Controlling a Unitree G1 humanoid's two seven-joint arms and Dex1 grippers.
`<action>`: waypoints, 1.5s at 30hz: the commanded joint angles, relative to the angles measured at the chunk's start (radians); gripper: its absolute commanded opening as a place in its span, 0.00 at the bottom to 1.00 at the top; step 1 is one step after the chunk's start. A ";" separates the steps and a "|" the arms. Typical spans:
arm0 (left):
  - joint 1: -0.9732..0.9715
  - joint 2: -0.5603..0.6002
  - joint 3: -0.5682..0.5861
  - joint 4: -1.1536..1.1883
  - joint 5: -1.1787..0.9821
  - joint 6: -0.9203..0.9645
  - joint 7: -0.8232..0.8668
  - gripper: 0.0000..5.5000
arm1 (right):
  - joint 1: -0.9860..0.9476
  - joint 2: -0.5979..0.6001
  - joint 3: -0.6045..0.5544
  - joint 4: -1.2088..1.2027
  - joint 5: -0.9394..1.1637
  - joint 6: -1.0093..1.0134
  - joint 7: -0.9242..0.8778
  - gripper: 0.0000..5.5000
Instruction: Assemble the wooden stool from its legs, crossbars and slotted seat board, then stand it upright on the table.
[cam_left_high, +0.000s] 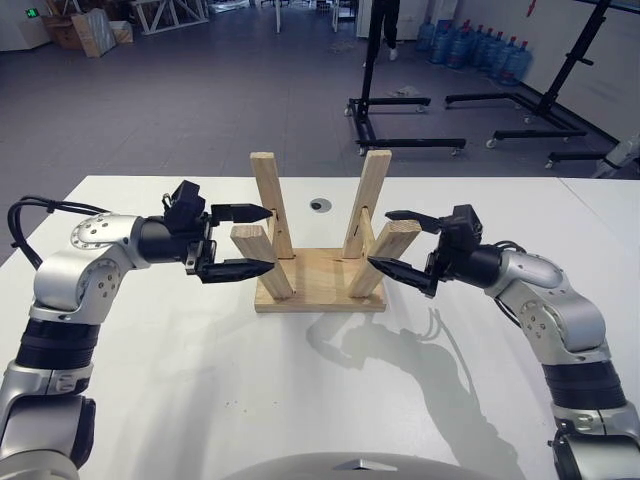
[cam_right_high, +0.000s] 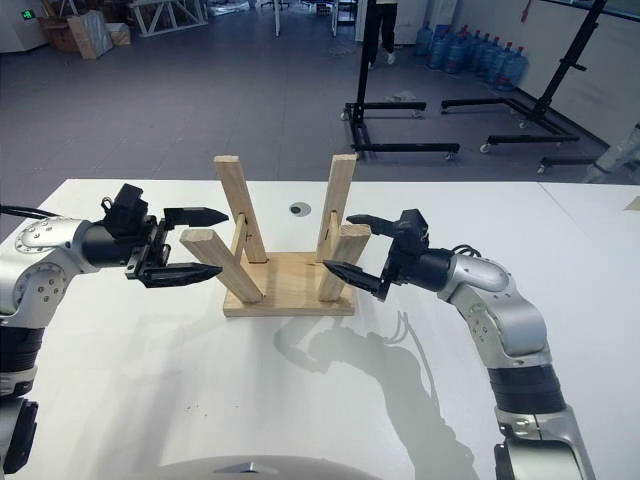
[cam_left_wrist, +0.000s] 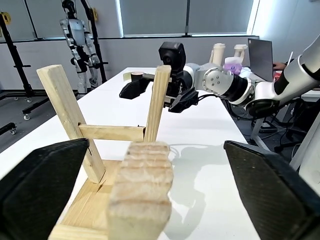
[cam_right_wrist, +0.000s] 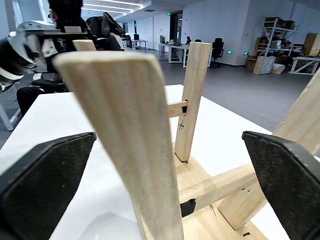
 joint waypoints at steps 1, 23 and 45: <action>0.033 -0.006 -0.005 0.008 0.034 -0.027 -0.009 0.78 | -0.012 -0.019 -0.011 0.000 -0.021 -0.019 0.021 0.85; -0.048 -0.038 0.028 0.076 -0.072 0.245 0.025 0.25 | -0.060 -0.018 -0.021 0.022 0.053 0.092 0.058 0.28; -0.380 -0.365 0.150 0.904 -0.002 0.679 0.754 0.23 | -0.424 0.236 -0.230 0.735 0.307 0.938 -0.582 0.25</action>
